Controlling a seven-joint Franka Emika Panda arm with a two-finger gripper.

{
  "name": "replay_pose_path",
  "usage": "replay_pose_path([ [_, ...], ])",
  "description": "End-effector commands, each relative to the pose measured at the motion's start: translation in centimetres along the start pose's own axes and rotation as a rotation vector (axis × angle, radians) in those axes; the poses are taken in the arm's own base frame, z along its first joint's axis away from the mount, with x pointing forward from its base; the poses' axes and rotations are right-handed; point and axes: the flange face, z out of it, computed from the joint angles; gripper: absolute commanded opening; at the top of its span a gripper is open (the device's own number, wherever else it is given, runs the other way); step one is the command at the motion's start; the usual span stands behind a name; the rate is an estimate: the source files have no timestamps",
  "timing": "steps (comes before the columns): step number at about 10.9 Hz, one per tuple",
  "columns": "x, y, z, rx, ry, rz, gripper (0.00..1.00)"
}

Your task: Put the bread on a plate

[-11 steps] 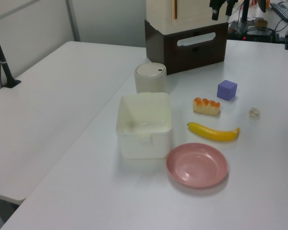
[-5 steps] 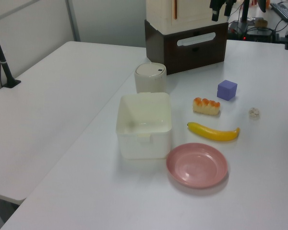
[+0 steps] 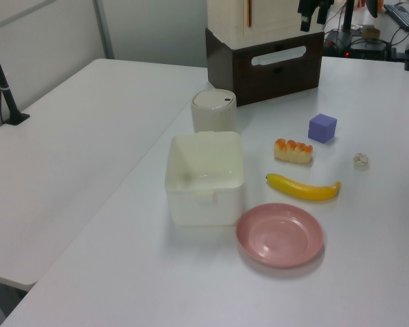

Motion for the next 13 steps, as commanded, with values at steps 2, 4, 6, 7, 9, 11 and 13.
replay_pose_path([
  [2,-1.3,-1.6,-0.1,0.007,-0.042,-0.043,1.00],
  [4,-1.2,-1.4,0.0,-0.018,-0.040,-0.052,1.00],
  [6,-1.2,-1.3,0.0,-0.035,-0.040,-0.055,1.00],
  [7,-1.2,-1.2,-0.1,-0.035,-0.037,-0.055,1.00],
  [9,-0.9,-1.1,0.1,-0.042,-0.031,-0.056,1.00],
  [11,-1.1,-1.2,0.0,-0.050,-0.028,-0.073,1.00],
  [13,-1.6,-2.0,0.8,-0.102,-0.077,-0.247,1.00],
])
